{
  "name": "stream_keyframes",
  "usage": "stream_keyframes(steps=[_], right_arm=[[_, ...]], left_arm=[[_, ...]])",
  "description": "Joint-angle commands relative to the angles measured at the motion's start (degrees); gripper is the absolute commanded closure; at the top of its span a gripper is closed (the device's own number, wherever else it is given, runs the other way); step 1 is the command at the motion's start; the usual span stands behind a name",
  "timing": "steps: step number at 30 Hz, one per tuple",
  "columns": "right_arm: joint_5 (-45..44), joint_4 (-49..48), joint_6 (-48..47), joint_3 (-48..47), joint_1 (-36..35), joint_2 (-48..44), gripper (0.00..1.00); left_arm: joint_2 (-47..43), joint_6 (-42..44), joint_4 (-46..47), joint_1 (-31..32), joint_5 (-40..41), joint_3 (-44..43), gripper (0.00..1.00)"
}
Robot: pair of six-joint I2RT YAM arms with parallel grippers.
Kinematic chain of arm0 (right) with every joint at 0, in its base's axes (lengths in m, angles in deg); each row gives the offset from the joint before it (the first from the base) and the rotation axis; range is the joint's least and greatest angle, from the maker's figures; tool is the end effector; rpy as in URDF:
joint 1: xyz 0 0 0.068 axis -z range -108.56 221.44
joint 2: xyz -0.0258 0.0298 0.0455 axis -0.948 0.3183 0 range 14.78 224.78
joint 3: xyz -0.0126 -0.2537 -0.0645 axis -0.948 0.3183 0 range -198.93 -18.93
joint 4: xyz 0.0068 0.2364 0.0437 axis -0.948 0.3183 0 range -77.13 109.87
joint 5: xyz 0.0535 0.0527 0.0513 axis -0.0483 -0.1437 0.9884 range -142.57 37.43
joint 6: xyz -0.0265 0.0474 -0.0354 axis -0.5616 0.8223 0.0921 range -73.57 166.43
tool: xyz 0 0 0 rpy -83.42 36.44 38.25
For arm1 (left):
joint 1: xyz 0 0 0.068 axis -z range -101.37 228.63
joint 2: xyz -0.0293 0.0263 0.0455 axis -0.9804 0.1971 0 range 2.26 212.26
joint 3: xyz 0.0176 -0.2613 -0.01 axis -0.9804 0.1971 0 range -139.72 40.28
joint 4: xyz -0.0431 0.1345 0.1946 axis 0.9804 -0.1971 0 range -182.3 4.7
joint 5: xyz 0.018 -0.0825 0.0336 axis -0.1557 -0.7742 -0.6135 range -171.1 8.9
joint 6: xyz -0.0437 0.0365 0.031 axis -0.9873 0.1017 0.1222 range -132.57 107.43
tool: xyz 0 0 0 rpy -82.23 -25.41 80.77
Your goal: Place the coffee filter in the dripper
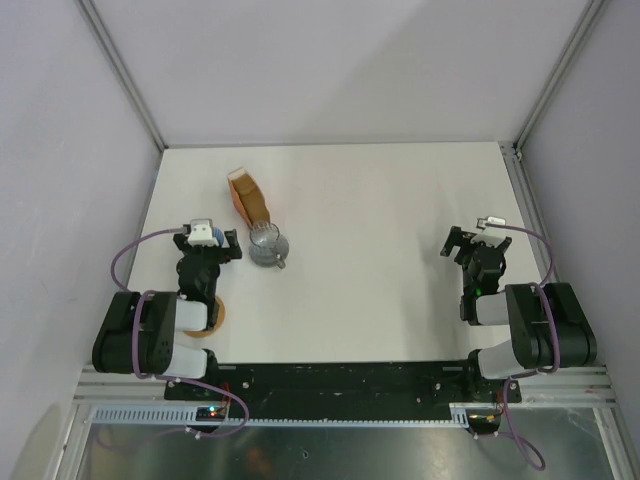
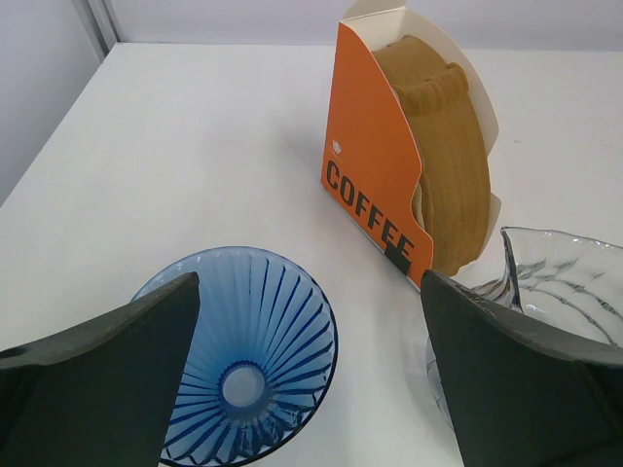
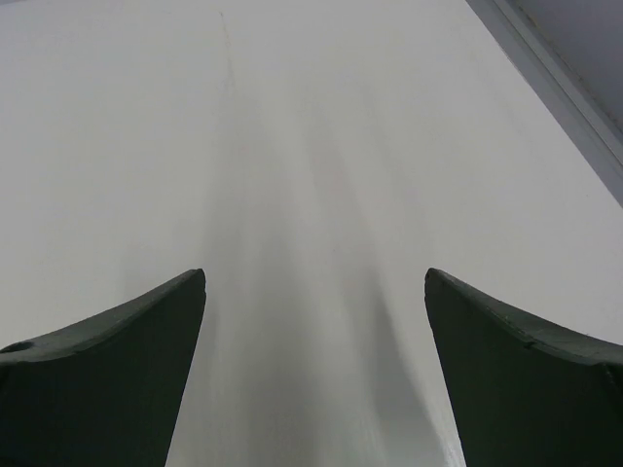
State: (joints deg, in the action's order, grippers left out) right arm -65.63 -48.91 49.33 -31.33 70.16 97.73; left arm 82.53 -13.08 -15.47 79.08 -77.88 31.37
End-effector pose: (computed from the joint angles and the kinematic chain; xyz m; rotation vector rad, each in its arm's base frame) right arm 0.2417 -0.0060 0.1559 0.1924 1.7111 -0.1426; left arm 0.2297 0.0011 0.1678 -0.0447 1.5968 0.0318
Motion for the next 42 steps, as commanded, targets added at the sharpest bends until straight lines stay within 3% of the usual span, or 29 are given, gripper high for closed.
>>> stream_keyframes(steps=[1, 9, 13, 17, 22, 30, 36, 42], right_arm=[[-0.47, -0.84, -0.33, -0.73, 0.14, -0.77, 0.01], [-0.84, 14.79, -0.49, -4.15, -0.79, -12.93, 0.00], [5.12, 21.76, 1.12, -7.08, -1.81, -17.26, 0.01], [7.05, 25.65, -1.74, -9.59, -5.70, -19.02, 0.01], [6.32, 29.09, -4.84, -10.81, -8.30, -19.69, 0.01], [6.65, 30.36, -4.79, -10.89, -8.44, -19.82, 0.01], [5.95, 29.14, -5.16, -10.89, -8.24, -17.82, 0.01], [5.97, 28.82, -4.89, -10.84, -7.88, -17.23, 0.01]], left_arm=[[0.12, 0.34, 2.95, -0.27, 0.00, -0.05, 0.00], [0.13, 0.34, 2.95, -0.27, 0.03, 0.05, 0.00], [-4.12, 0.42, -1.82, -0.27, -0.75, -1.44, 0.00], [-8.94, 0.18, -19.76, -2.38, -2.24, -9.88, 0.00], [-13.06, 9.26, -38.10, -3.26, -5.60, -20.02, 0.03], [-12.92, 17.96, -77.06, -1.85, -28.29, -40.93, 0.18], [-7.88, 17.72, -85.06, 8.48, -18.14, -47.19, 0.23], [-2.92, 16.32, -85.50, 9.68, -10.74, -51.82, 0.26]])
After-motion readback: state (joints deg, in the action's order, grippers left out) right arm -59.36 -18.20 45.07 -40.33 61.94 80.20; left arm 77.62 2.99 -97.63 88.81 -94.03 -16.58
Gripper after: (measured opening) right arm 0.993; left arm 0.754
